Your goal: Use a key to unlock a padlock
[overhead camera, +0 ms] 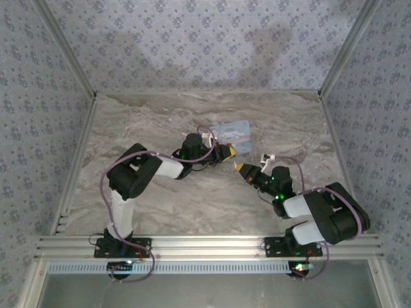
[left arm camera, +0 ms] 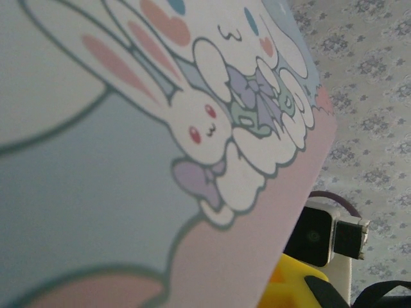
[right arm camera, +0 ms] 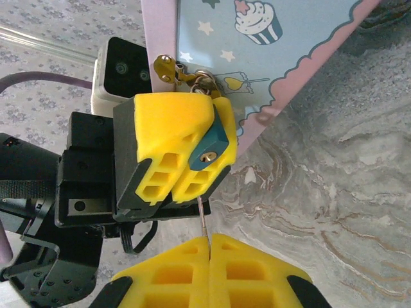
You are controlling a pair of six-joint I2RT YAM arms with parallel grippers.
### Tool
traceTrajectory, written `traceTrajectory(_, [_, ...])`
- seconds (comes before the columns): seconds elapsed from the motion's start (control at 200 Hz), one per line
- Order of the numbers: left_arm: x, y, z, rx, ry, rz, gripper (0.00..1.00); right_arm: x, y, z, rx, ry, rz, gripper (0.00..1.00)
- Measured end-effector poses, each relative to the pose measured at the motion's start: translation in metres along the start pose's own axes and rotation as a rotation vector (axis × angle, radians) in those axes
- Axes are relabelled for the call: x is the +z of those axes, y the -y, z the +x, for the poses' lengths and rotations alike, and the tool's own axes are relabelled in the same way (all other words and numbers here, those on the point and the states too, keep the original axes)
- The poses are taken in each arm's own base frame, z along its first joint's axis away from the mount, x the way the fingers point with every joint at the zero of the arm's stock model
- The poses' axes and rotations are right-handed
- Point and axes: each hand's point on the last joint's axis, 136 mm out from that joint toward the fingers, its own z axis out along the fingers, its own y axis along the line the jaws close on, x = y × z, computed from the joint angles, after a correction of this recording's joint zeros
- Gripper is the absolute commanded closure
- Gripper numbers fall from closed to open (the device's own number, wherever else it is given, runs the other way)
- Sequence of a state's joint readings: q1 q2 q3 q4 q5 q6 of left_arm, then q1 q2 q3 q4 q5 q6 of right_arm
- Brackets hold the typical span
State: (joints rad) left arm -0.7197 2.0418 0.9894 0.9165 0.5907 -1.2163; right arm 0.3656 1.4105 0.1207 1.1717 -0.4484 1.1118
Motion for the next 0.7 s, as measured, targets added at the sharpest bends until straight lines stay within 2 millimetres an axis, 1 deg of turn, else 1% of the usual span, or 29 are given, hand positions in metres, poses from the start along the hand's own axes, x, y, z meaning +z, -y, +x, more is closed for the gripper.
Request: traceTrajectory(0.7, [-0.001,0.009,-0.003,-0.013,0.013,0.037,1.00,0.012,-0.004,-0.007,0.021,0.011,-0.031,1.00])
